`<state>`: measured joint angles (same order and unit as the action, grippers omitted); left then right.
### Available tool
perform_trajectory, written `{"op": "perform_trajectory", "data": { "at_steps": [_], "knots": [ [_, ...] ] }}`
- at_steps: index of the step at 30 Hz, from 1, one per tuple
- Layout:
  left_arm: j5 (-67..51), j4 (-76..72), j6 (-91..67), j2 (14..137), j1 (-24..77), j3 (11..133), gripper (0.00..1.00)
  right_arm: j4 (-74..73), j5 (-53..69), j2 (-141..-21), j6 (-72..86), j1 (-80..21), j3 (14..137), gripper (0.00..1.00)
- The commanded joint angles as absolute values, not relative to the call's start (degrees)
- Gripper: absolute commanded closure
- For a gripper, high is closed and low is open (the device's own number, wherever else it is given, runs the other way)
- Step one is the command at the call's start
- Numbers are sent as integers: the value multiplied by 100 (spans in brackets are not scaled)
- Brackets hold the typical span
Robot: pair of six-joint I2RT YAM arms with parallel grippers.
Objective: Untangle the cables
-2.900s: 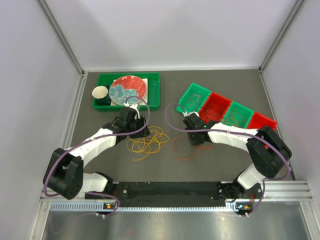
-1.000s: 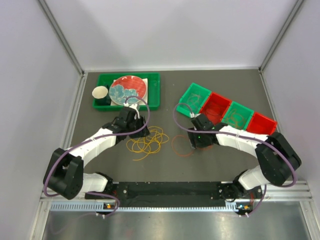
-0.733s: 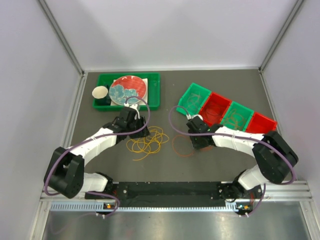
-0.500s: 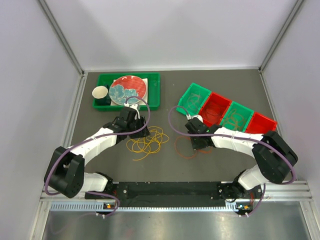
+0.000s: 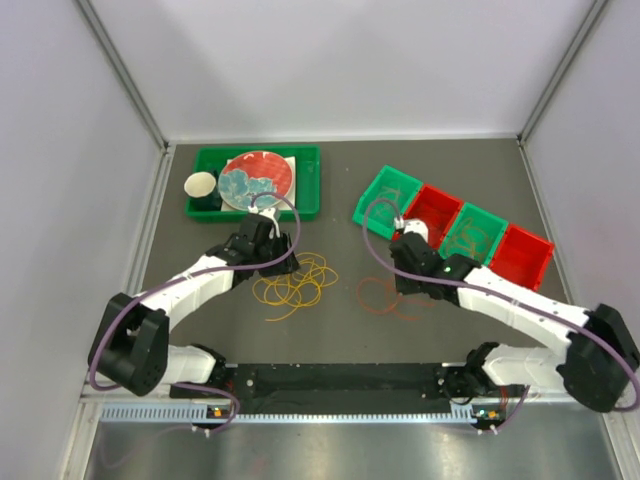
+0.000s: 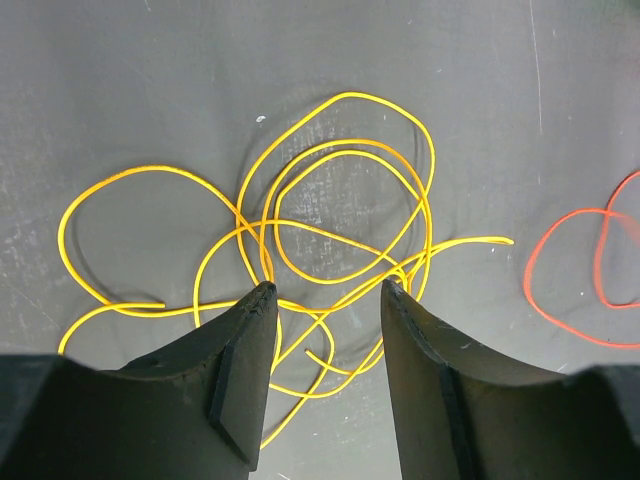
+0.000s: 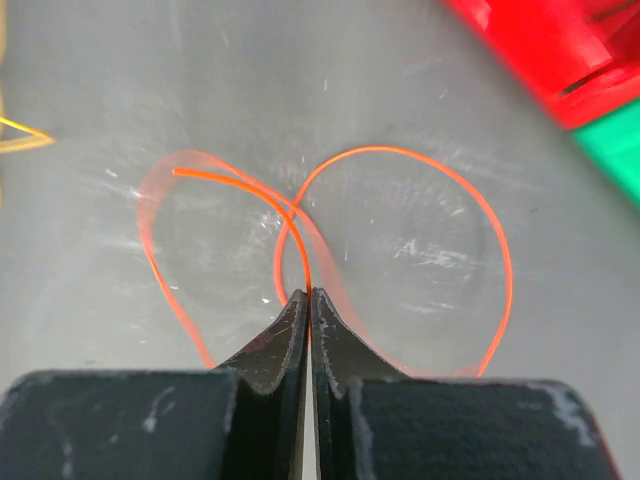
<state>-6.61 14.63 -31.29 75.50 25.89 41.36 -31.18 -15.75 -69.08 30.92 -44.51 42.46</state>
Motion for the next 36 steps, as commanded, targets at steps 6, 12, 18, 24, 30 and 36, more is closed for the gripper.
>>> {"op": "perform_trajectory", "data": {
  "at_steps": [6,12,18,24,30,36],
  "knots": [
    [-677,1239,-3032,7488,2514,4263,49,-3875,-2408,-5819,3138,-4193,5141,100],
    [-677,1283,-3015,7471,2514,4289,49,-4165,-2600,-5423,2585,-3464,5966,100],
    [-694,1283,-3023,7436,2505,4289,49,-4333,-2664,-5493,1881,-2246,6416,100],
    [-694,1327,-2997,7453,2496,4298,49,-3753,-2189,-5765,1697,-926,6117,100],
    [-615,1424,-2927,7400,2487,4351,49,-3183,-2065,-6398,1565,-36,5977,100],
    [-571,1450,-2927,7427,2452,4377,49,-2988,-2215,-6574,1503,491,6056,100]
  ]
}}
